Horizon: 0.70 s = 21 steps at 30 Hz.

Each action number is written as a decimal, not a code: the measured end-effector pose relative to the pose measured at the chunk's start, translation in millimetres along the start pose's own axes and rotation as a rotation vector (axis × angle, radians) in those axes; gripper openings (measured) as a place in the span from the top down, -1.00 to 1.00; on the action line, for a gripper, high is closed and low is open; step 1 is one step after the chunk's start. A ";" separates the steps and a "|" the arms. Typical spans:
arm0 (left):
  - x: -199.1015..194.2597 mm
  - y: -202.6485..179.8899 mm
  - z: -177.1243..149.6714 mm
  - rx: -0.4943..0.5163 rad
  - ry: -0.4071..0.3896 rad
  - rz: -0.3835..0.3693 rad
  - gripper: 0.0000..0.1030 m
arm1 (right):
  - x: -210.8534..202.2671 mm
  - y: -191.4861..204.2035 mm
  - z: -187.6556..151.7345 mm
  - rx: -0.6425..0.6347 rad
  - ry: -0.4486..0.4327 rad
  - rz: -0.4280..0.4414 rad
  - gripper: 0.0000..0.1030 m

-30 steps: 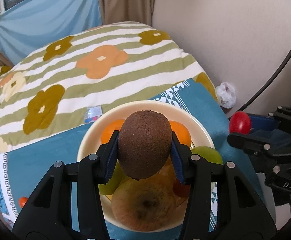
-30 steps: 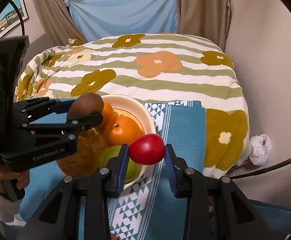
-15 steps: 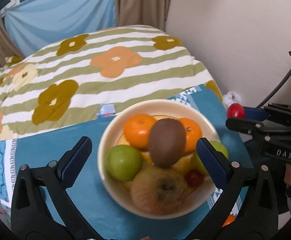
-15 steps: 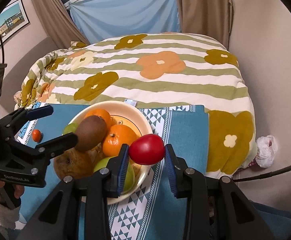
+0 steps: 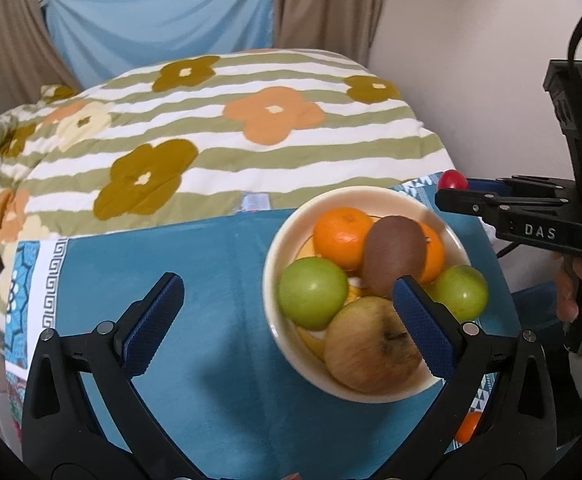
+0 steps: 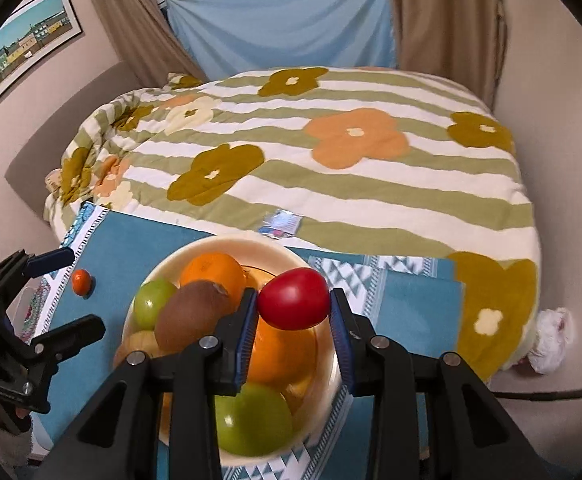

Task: Organize fruits
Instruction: 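Open the left tool to drop the kiwi while the right tool releases the tomato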

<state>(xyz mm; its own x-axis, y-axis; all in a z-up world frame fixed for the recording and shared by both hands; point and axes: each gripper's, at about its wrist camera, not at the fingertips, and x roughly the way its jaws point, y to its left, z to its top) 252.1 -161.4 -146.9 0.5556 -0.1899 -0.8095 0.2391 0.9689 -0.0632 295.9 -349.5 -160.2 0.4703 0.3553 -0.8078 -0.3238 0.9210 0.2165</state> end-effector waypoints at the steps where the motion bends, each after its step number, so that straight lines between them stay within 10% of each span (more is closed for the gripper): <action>1: -0.6 3.0 -0.4 -0.009 0.001 0.006 -1.00 | 3.9 -0.3 1.7 -0.003 0.007 0.009 0.36; 11: -5.2 19.6 -4.4 -0.066 0.011 0.023 -1.00 | 20.6 -2.0 12.7 -0.007 0.044 0.048 0.35; 15: -8.2 24.4 -7.9 -0.086 0.008 0.016 -1.00 | 16.0 -5.0 11.3 0.013 0.016 0.073 -0.41; 21: -19.6 30.9 -12.9 -0.104 0.004 0.045 -1.00 | 6.2 -1.9 7.0 0.018 -0.011 0.075 -0.77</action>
<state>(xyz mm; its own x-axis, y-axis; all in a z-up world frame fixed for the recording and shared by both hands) 238.3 -125.6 -140.5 0.5610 -0.1456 -0.8149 0.1303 0.9877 -0.0868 305.2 -347.9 -161.8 0.4540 0.4248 -0.7832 -0.3435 0.8945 0.2861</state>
